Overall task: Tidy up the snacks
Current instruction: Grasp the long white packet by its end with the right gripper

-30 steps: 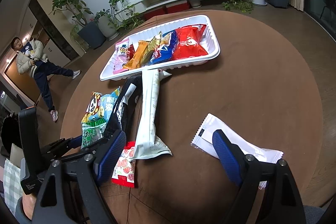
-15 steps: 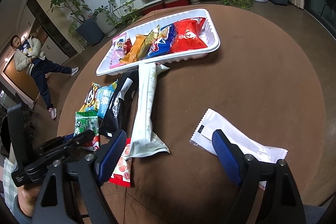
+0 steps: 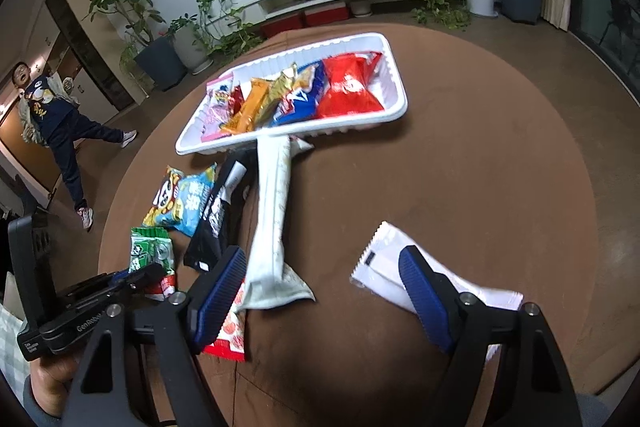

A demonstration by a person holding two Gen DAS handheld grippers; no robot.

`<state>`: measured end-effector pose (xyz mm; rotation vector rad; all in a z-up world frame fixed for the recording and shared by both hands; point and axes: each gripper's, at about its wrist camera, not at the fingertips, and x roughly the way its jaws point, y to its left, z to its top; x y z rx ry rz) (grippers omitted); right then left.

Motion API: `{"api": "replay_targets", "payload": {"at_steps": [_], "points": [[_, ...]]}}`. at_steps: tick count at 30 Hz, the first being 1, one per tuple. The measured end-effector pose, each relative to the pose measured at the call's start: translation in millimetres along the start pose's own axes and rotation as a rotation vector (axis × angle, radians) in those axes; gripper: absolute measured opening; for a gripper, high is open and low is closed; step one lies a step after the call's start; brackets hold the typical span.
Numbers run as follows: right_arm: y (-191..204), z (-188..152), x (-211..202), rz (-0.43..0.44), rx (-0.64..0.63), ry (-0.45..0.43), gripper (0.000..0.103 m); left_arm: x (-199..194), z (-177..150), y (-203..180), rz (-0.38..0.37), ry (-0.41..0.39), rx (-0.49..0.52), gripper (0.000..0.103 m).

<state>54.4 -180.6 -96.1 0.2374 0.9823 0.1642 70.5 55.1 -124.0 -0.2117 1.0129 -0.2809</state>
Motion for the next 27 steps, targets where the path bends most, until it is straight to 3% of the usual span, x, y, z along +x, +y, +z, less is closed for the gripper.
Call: {"api": "replay_targets", "payload": {"at_steps": [27], "points": [[27.9, -6.9, -6.9, -0.023, -0.029, -0.008, 0.082, -25.5, -17.3, 7.5, -0.097, -0.033, -0.025, 0.014]]}}
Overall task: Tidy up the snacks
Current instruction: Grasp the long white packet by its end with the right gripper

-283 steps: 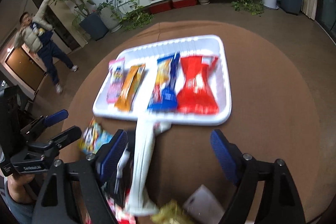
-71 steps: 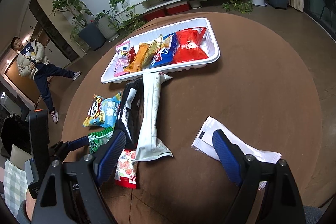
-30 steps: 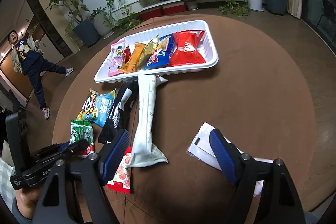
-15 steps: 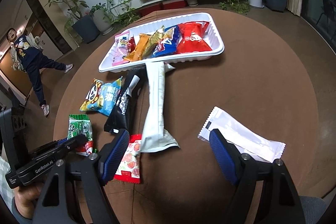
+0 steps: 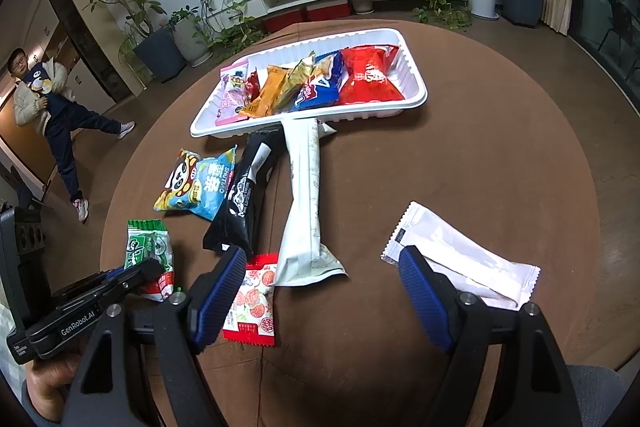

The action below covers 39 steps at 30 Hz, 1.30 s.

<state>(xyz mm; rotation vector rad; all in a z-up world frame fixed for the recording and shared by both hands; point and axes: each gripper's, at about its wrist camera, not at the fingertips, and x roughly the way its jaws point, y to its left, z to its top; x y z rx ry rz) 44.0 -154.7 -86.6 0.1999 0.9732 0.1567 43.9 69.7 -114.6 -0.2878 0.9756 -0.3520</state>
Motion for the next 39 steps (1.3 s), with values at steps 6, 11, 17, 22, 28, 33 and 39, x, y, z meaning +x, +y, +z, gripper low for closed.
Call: {"api": "replay_targets", "payload": {"at_steps": [6, 11, 17, 22, 28, 33, 39], "points": [[-5.0, -2.0, 1.2, 0.004, 0.022, 0.002, 0.082, -1.6, -0.7, -0.5, -0.005, 0.000, 0.003, 0.014], [-7.0, -3.4, 1.6, 0.004, 0.030, 0.000, 0.082, -1.7, -0.7, -0.4, -0.007, -0.001, 0.004, 0.014], [-9.5, -2.8, 2.4, -0.001, 0.032, -0.001, 0.082, -0.6, -1.4, -0.8, -0.006, 0.006, 0.006, 0.014], [-17.5, 12.2, 1.5, -0.025, 0.029, -0.024, 0.082, 1.2, -3.7, -1.6, -0.001, 0.014, 0.010, 0.014], [-5.8, 37.2, 26.5, -0.028, -0.032, 0.005, 0.078, 4.1, -2.6, 0.1, 0.005, 0.021, 0.006, 0.014], [5.3, 51.6, 75.3, -0.095, -0.089, 0.134, 0.072, 3.9, -2.4, 2.3, 0.005, 0.020, 0.003, 0.014], [12.3, 47.4, 85.9, -0.085, -0.133, 0.152, 0.027, 3.0, -2.2, 3.2, 0.004, 0.020, 0.004, 0.014]]}}
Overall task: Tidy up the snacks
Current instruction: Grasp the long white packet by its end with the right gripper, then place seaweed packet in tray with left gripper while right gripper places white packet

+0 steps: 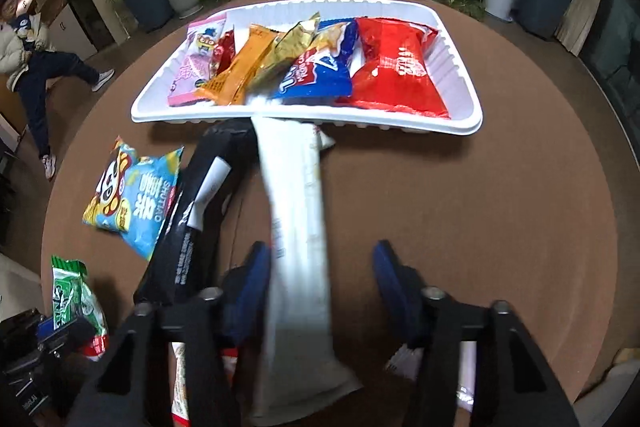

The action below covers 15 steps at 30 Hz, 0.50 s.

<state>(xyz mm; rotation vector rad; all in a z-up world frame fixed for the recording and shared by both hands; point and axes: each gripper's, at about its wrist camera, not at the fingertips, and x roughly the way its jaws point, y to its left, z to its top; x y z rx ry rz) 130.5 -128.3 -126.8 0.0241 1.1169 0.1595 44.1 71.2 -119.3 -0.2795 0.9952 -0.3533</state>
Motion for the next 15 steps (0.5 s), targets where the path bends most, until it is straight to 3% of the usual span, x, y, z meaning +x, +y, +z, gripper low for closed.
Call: {"api": "replay_targets", "payload": {"at_steps": [2, 9, 15], "points": [[-4.3, -1.6, -2.4, 0.034, 0.028, 0.019, 0.015, 0.1, 0.1, -0.8, 0.000, -0.001, 0.003, 0.014], [-15.0, -18.1, -25.3, 0.106, 0.079, -0.001, 0.013, -4.2, 2.0, -2.6, 0.006, -0.006, 0.008, 0.014], [-41.9, -16.5, -70.4, 0.203, 0.164, -0.092, 0.013, -26.0, 19.4, -7.1, 0.006, -0.052, 0.022, 0.014]]}}
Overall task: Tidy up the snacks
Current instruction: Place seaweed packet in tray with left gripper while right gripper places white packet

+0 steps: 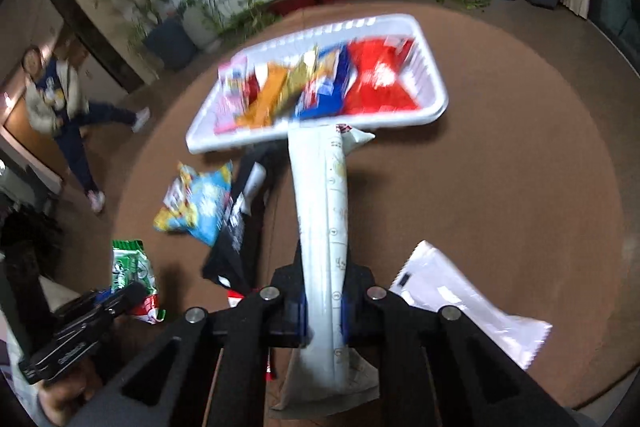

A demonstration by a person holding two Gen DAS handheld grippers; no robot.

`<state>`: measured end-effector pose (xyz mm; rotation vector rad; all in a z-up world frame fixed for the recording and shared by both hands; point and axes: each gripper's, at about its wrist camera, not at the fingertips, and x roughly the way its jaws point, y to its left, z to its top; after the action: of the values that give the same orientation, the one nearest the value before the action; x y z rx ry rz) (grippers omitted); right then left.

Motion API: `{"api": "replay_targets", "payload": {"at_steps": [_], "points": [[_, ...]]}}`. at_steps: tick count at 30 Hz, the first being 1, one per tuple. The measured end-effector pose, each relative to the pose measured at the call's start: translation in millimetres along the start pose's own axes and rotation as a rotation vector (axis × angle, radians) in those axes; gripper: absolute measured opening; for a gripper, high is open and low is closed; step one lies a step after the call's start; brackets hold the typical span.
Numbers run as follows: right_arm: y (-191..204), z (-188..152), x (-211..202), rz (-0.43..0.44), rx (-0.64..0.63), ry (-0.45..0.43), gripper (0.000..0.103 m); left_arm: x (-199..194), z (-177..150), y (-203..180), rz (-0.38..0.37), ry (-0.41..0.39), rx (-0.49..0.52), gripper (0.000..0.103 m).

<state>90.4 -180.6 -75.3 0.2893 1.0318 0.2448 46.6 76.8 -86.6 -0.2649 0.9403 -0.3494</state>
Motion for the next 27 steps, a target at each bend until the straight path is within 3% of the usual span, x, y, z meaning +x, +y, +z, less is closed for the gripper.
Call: {"api": "replay_targets", "payload": {"at_steps": [6, 12, 20, 27], "points": [[-26.2, 48.6, -21.4, 0.031, 0.069, -0.078, 0.013, -12.0, 55.7, -8.1, 0.010, -0.057, 0.054, 0.014], [-32.5, 103.9, -11.1, 0.047, 0.098, -0.109, 0.013, 4.1, 134.8, -20.0, 0.061, -0.075, 0.138, 0.014], [-0.4, 158.5, 43.9, 0.054, 0.043, -0.073, 0.013, 78.5, 209.7, -36.6, 0.075, -0.005, 0.193, 0.014], [-1.2, 169.1, 92.4, 0.014, 0.045, 0.001, 0.013, 144.5, 225.6, -39.2, 0.111, 0.053, 0.201, 0.014]]}}
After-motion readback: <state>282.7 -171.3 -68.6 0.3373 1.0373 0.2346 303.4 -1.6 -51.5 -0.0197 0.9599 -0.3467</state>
